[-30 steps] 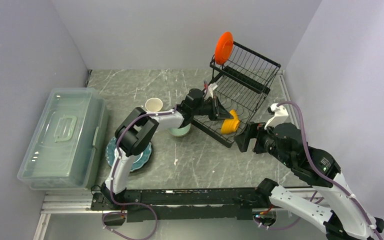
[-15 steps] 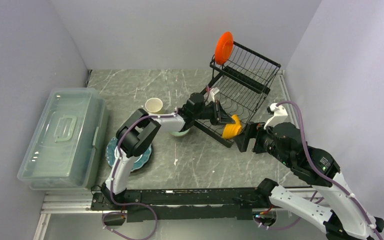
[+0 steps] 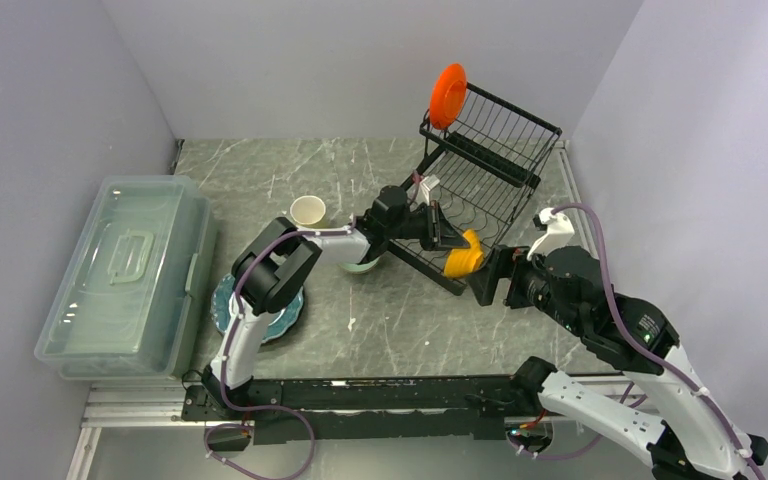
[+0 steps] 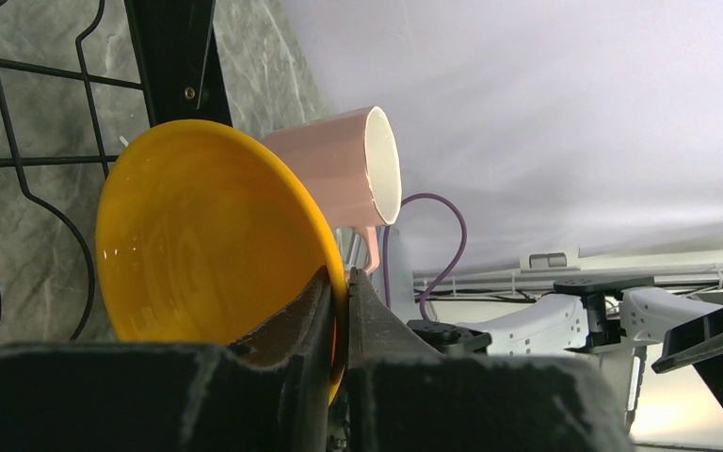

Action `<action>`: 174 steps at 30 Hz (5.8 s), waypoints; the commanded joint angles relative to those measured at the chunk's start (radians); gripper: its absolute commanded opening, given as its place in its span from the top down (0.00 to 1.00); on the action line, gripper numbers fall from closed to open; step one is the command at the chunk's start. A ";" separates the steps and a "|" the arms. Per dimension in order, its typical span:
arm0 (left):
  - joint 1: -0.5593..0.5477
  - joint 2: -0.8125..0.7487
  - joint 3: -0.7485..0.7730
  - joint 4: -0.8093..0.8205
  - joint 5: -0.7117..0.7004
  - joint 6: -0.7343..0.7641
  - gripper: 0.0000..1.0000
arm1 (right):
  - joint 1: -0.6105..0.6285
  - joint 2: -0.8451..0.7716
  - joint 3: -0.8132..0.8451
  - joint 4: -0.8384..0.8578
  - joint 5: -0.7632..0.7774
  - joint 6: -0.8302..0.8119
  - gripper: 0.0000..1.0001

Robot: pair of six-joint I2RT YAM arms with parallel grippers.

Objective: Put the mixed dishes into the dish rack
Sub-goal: Insert the bowl into the dish rack, then pick up the bowl from the dish rack.

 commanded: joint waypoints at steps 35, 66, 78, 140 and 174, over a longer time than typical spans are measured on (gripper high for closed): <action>-0.058 -0.130 0.178 -0.456 0.004 0.352 0.54 | 0.000 -0.018 0.018 -0.002 0.007 0.016 0.06; -0.058 -0.164 0.309 -0.779 -0.107 0.543 0.52 | 0.000 0.008 0.023 0.013 0.015 -0.001 0.05; -0.059 -0.293 0.299 -0.985 -0.295 0.705 0.52 | 0.000 0.067 0.085 -0.055 0.094 -0.004 0.06; -0.060 -1.486 -0.531 -1.292 -0.607 0.960 0.51 | -0.170 1.150 0.414 -0.323 0.447 0.350 0.57; -0.060 -1.485 -0.535 -1.301 -0.614 0.963 0.50 | -0.167 1.232 0.592 -0.464 0.518 0.252 1.00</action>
